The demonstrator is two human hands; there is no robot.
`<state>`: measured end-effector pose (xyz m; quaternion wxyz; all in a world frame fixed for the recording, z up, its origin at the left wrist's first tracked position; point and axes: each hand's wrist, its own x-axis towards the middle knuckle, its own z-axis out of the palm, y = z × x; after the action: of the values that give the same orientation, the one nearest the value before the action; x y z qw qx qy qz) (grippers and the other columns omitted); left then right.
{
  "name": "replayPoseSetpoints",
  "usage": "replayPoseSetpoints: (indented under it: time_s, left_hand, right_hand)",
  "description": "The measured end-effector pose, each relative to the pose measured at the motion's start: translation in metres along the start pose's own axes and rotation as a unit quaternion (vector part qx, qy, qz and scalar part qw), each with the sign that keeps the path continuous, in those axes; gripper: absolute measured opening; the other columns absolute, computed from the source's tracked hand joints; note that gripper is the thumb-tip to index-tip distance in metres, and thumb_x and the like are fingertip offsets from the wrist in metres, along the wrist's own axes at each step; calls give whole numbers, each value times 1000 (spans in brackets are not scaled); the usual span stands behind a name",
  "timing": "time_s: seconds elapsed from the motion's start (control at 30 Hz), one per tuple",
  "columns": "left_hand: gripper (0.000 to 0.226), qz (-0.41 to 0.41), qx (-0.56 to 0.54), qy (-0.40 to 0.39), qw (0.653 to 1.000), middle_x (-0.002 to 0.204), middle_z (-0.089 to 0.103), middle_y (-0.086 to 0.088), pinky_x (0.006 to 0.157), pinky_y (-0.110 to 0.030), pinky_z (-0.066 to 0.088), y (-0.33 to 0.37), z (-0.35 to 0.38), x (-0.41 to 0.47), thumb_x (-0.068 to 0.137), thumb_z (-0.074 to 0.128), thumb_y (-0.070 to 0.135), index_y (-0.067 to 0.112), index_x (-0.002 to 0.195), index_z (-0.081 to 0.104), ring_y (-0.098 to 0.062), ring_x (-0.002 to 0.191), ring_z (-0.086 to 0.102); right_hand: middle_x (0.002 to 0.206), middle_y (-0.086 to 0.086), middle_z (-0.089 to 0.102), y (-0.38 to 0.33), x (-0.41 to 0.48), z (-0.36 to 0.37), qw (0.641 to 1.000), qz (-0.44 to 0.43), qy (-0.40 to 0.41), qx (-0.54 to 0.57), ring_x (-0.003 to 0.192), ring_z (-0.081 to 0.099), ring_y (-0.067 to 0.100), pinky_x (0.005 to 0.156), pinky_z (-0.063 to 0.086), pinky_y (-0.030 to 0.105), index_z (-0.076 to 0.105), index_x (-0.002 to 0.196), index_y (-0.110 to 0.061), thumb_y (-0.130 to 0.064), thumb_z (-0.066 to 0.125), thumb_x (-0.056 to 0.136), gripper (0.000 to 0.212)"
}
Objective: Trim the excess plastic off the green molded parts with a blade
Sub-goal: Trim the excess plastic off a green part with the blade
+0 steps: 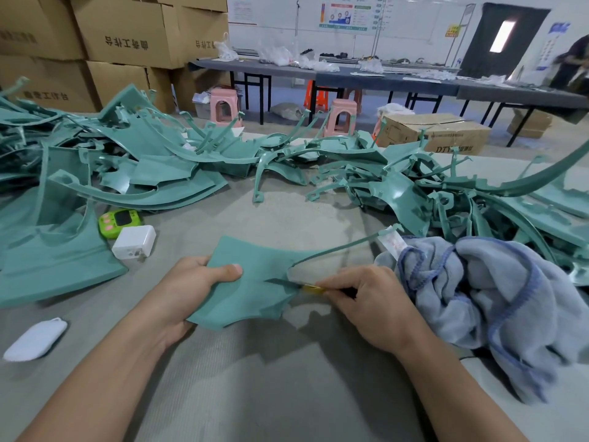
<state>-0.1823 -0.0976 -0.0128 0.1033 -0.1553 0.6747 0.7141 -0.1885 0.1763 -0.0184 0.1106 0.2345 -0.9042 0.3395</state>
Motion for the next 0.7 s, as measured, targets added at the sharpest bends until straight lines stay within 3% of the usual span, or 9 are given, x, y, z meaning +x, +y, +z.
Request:
replayPoseSetpoints:
  time_s: [0.1,0.17,0.27,0.37,0.47,0.6,0.7]
  left_hand:
    - [16,7,-13,18,1000,90,75,-25,45,-36,56,0,3,1,92,67,11,-1,102,73,-34,62,72]
    - [16,8,-28,32,999,88,76,-24,45,-36,55,-1,5,2,92,67,11,-1,101,73,-33,61,72]
    - [15,11,-62,45,997,88,76,-22,43,-32,54,-1,5,4,93,66,10,-1,100,72,-29,59,72]
    - [17,3,-74,36,997,89,76,-22,45,-32,55,0,5,4,93,65,10,-2,102,72,-29,60,72]
    - [20,3,-80,47,996,93,76,-24,47,-35,56,1,5,5,93,65,10,-4,107,70,-32,64,71]
    - [20,4,-86,55,995,90,75,-25,44,-35,55,1,7,5,93,66,9,-5,107,69,-31,61,71]
    - [20,5,-84,60,995,93,75,-26,47,-38,58,0,8,6,93,65,9,-5,107,69,-33,64,71]
  right_hand:
    - [88,-25,76,0,-3,0,997,46,45,45,80,71,-1,76,57,25,78,103,-41,-17,74,91,26]
    - [77,-16,76,-2,-3,0,991,68,58,96,68,68,2,66,57,28,77,101,-44,-17,72,92,28]
    - [68,-4,71,-6,-5,1,989,74,-15,128,55,56,6,53,45,23,78,99,-41,-17,71,91,26]
    - [68,-13,72,-6,-3,5,989,115,21,88,64,63,5,59,46,15,81,92,-32,-18,72,90,16]
    - [66,-18,70,-6,-3,6,983,143,72,85,63,61,4,60,46,17,82,87,-28,-18,72,90,14]
    - [59,-8,62,-15,-7,7,986,89,-19,137,55,48,1,54,40,20,81,87,-22,-14,71,90,13]
    - [59,-1,61,-12,-5,12,987,118,34,100,54,46,2,54,41,25,79,83,-22,-15,70,89,13]
